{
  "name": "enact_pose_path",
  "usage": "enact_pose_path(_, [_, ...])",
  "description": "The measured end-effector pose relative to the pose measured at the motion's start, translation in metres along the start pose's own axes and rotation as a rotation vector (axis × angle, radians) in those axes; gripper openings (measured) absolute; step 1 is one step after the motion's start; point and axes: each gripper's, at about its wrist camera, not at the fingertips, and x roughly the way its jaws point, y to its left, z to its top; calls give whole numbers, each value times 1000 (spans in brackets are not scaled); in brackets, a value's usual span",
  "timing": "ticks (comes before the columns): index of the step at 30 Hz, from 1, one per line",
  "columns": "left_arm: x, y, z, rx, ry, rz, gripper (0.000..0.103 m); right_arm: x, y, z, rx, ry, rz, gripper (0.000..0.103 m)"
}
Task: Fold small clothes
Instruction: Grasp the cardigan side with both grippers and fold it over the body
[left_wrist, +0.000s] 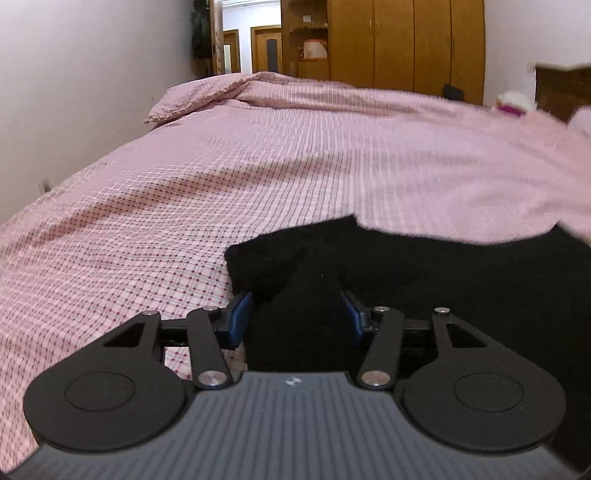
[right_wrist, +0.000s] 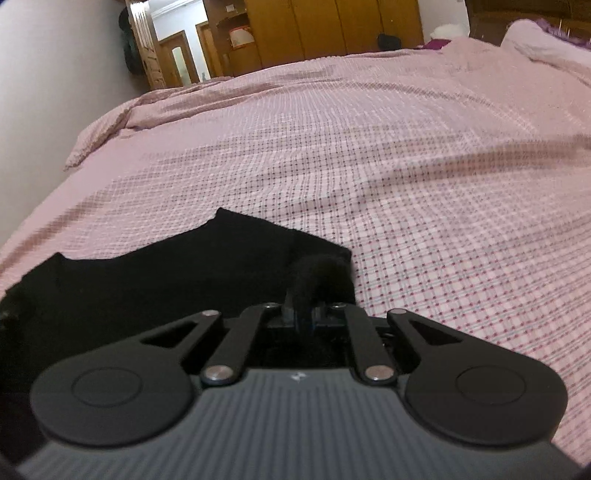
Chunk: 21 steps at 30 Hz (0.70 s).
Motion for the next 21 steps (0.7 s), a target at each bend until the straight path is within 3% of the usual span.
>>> enact_pose_path(5, [-52,8,12,-25,-112,-47,58,-13,1,7,-30,-23,-24,10])
enact_pose_path(8, [-74,6,20,-7,-163,-75,54,-34,11,11,-68,-85,-52,10])
enact_pose_path(10, [-79,0,25,2,-165,-127,42,-47,19,11,-89,-129,-71,10])
enact_pose_path(13, [-61,-11,26,-2,-109,-185,39,-59,29,10,-104,-159,-43,10])
enact_pose_path(16, [-26,-13,19,-16,-28,-123,39,-55,34,5,-103,-109,45,10])
enact_pose_path(19, [9,-4,8,-20,50,-8,39,-33,37,-4,-111,-38,44,10])
enact_pose_path(21, [18,2,2,-24,42,-13,40,-11,29,-12,-82,30,27,5])
